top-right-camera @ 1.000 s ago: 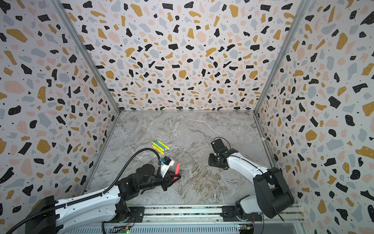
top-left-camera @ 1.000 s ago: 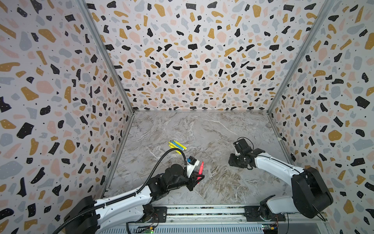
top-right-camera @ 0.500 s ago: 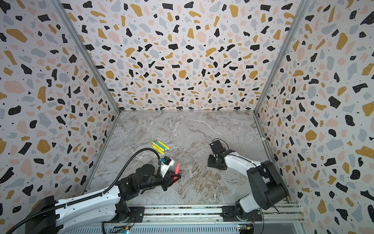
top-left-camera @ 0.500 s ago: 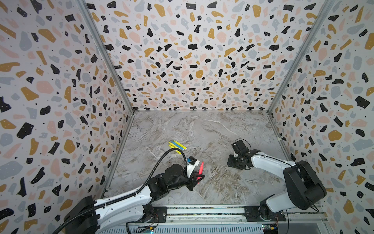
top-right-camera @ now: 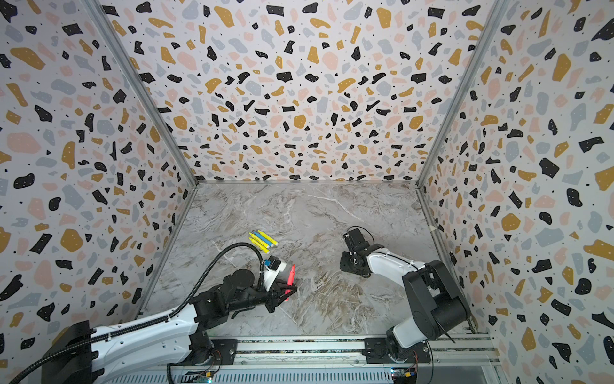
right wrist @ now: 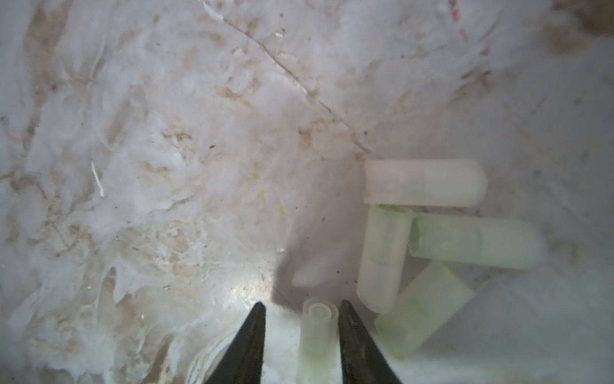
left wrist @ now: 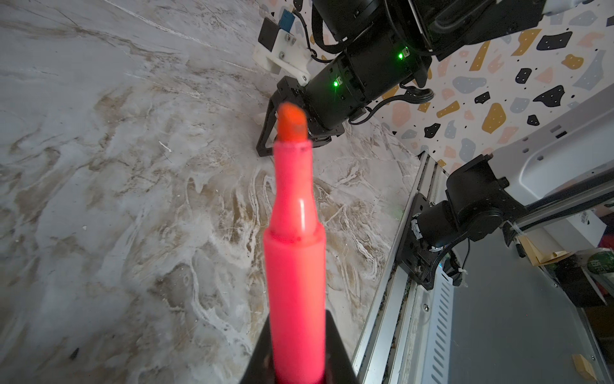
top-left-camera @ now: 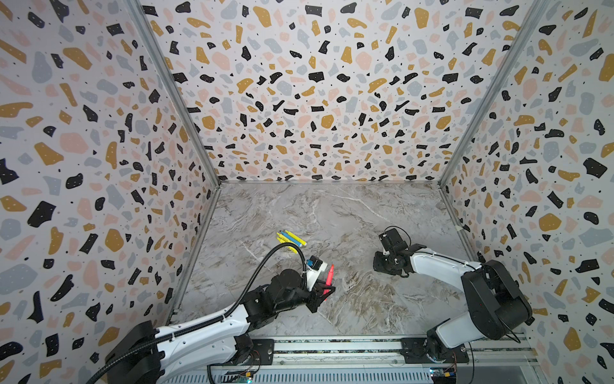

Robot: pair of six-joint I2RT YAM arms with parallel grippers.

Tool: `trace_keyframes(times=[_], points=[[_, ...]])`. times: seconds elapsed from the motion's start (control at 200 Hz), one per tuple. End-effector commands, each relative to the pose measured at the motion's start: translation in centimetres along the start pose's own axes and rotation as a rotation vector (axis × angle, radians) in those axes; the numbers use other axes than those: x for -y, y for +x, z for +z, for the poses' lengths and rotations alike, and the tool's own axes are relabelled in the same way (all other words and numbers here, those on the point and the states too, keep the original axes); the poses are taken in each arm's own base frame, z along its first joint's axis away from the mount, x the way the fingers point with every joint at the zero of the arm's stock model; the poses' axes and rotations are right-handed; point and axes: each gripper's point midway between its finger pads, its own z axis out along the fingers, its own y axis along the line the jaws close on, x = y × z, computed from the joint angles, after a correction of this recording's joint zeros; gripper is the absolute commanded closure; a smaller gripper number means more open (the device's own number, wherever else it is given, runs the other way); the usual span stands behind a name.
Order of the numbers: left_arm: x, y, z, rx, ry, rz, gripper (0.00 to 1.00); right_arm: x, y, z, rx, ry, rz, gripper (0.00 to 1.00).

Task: Insert the pens into the pen caps
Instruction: 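Close the right gripper on an upright pale green cap and lift it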

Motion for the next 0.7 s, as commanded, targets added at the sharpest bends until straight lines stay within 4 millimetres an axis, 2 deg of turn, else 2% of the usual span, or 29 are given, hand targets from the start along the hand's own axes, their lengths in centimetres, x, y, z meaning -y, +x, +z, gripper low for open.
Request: trace_keyframes(times=[0.0, 0.4, 0.526, 0.696], points=[[0.7, -1.5, 0.0, 0.050, 0.021, 0.014, 1.00, 2.1, 1.8, 0.1, -0.063, 0.132, -0.059, 0.63], [0.7, -1.5, -0.3, 0.060, 0.019, 0.011, 1.00, 1.7, 2.6, 0.5, -0.096, 0.206, -0.136, 0.70], [0.7, -1.6, -0.5, 0.062, 0.018, 0.011, 1.00, 1.4, 3.3, 0.9, -0.123, 0.200, -0.148, 0.75], [0.8, -1.6, -0.7, 0.066, 0.019, 0.013, 1.00, 0.6, 3.5, 0.4, -0.115, 0.162, -0.149, 0.86]])
